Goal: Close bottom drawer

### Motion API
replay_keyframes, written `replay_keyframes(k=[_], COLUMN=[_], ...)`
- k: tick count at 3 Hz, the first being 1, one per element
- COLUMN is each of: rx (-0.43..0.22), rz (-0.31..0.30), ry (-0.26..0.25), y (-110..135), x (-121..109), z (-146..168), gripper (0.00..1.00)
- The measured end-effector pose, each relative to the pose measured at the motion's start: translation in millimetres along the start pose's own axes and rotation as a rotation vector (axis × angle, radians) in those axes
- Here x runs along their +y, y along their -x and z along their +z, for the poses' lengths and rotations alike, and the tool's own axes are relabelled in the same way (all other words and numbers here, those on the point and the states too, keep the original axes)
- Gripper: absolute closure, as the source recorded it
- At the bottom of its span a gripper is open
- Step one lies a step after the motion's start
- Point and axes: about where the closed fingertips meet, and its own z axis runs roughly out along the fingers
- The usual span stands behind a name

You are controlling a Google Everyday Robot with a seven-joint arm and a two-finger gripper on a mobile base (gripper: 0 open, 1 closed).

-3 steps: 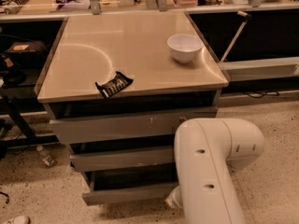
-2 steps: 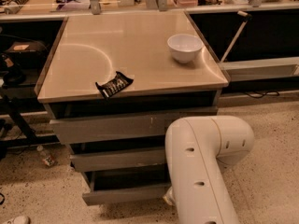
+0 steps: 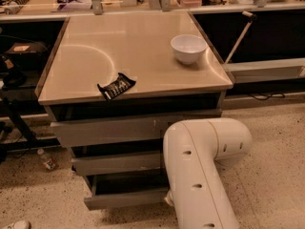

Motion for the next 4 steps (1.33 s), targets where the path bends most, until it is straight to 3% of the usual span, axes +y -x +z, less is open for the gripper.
replay_keyframes(k=[1,4], rx=[0.0,0.0], rz=[0.0,0.0], ry=[0.0,0.0], y=[0.2,0.2], x=[-0.1,0.0], z=[0.1,0.1], gripper=[0.81,0.12])
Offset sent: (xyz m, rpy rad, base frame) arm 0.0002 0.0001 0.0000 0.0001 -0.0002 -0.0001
